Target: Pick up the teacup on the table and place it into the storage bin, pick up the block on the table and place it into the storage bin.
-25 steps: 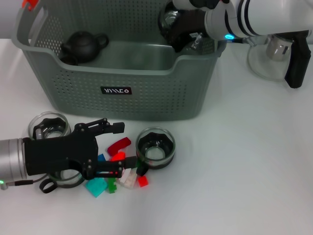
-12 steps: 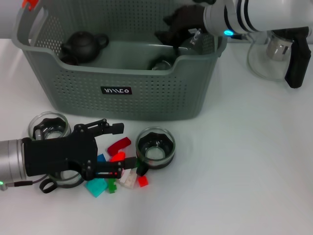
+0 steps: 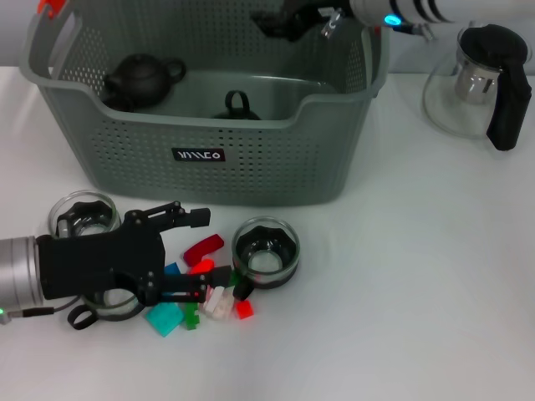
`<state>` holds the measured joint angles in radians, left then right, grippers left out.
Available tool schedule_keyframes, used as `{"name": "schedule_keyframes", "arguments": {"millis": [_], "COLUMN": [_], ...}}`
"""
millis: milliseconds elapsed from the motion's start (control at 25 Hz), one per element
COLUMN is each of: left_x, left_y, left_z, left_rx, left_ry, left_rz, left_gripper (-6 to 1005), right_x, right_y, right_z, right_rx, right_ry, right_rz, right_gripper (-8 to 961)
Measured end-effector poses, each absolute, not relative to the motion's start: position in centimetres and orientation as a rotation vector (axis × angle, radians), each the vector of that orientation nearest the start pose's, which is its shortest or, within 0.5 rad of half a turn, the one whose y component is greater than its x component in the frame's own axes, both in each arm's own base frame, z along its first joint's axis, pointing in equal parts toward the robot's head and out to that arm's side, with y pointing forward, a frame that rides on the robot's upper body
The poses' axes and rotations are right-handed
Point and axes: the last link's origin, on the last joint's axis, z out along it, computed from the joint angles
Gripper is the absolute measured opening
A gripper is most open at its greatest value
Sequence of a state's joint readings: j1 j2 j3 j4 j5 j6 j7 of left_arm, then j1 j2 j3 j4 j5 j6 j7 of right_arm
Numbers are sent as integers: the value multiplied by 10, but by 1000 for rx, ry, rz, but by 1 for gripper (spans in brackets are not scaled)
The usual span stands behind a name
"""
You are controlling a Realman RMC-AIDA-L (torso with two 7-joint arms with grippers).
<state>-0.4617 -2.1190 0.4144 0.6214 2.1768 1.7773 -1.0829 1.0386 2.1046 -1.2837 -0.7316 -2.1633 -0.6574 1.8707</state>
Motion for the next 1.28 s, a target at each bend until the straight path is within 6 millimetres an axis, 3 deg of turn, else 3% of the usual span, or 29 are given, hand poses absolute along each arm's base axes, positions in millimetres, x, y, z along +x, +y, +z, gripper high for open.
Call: {"name": "schedule_keyframes", "arguments": {"millis": [360,680,1000,1280], "left_x": [-286,-287,-289,-290], "left_y": [277,277,274,273], "left_z": [1,1,0,1], "left_rx": [-2723,-2726,-2728,-2725], "left_ry": [-432,-433,-442,-446], "left_rz": [-839,-834,-829,-825], "left_gripper": [905,905,904,905], "right_x": [49,57,81,105], "right_y": [461,422,378,351], "right_z": [-6,19,39,49], "right_rx": [-2428,-2492,-2683,-2829], "right_ry": [101,26,-38,-75], "right_rz": [442,675,760,718], "right_gripper": [565,560,556,555]}}
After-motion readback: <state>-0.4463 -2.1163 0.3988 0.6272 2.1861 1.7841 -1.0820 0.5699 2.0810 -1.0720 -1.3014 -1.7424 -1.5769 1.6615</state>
